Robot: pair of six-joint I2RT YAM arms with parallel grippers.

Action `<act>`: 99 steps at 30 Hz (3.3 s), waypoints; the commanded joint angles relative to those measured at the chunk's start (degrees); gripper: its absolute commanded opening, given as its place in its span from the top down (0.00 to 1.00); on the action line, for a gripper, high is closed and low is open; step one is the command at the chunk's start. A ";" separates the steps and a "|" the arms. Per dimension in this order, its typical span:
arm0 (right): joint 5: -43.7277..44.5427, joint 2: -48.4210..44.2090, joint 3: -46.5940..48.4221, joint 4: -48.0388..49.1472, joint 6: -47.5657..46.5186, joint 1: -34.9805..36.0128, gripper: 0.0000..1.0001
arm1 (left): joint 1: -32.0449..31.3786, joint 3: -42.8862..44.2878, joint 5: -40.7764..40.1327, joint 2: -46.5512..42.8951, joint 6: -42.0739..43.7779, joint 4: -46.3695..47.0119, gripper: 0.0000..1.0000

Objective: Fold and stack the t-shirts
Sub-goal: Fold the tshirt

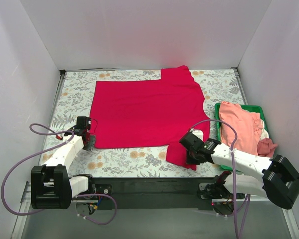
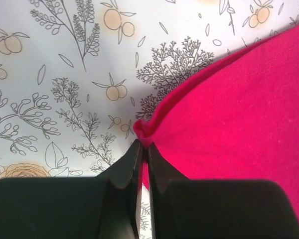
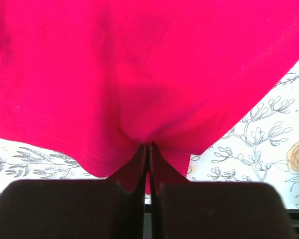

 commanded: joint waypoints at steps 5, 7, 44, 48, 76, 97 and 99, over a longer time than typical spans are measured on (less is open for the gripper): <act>-5.04 -1.37 -4.91 -2.61 6.89 3.54 0.99 | 0.29 0.43 -2.83 -2.64 -3.68 -5.33 1.00; -5.74 -3.21 -4.29 -4.62 8.03 5.29 0.99 | 0.21 0.61 -4.05 -3.96 -8.33 -9.96 1.00; -4.24 12.41 31.91 6.17 -24.03 -22.90 0.99 | 0.29 17.65 -0.11 7.72 -6.41 -2.88 1.00; -5.57 16.80 35.78 7.14 -26.24 -24.75 0.99 | 0.29 19.85 -1.07 10.44 -6.42 -2.44 1.00; -11.11 32.63 49.59 9.60 -31.60 -32.13 0.99 | 2.67 24.16 -6.44 18.44 -8.88 2.13 1.00; -19.28 40.66 62.96 5.47 -40.57 -34.77 0.02 | 3.28 36.82 -8.29 26.02 -2.21 -1.75 0.22; -20.07 37.31 56.92 6.00 -40.13 -34.69 0.02 | 3.20 35.42 -4.25 24.70 -0.88 -0.16 0.13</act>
